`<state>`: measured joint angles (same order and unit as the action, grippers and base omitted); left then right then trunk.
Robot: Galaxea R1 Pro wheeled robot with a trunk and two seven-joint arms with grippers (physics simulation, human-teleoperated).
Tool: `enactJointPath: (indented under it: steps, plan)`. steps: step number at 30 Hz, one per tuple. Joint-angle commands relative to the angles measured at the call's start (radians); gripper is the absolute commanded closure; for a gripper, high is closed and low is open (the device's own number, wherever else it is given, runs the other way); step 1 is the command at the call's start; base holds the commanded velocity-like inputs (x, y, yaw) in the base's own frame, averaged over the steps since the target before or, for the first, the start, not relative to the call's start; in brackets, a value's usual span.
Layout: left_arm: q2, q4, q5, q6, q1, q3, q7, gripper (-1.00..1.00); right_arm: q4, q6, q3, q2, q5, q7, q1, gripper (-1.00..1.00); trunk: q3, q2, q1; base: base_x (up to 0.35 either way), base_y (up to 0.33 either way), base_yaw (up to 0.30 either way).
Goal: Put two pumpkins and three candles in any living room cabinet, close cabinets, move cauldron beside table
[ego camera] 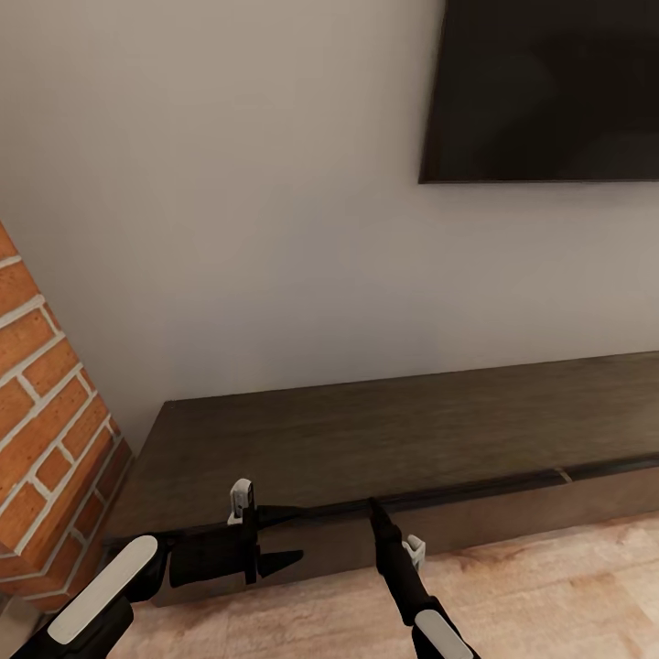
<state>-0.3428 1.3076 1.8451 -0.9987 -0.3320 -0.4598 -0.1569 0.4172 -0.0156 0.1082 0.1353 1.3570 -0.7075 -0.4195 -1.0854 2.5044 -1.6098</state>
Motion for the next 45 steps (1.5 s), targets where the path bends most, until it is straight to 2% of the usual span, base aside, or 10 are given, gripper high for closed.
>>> enactJointPath:
  steps: [1,45]
  plan:
    - [-0.001,-0.001,-0.007,0.0,-0.001,-0.002,-0.01,-1.0,0.022,-0.003,0.008,0.0,0.011,-0.009,-0.001,1.0,-0.001,0.0,0.0,0.0,0.0,0.0]
    - [-0.001,-0.001,-0.008,0.0,-0.001,-0.002,-0.01,-1.0,0.023,0.001,0.008,-0.002,0.01,-0.009,-0.001,1.0,-0.001,0.0,0.0,-0.007,0.0,0.0]
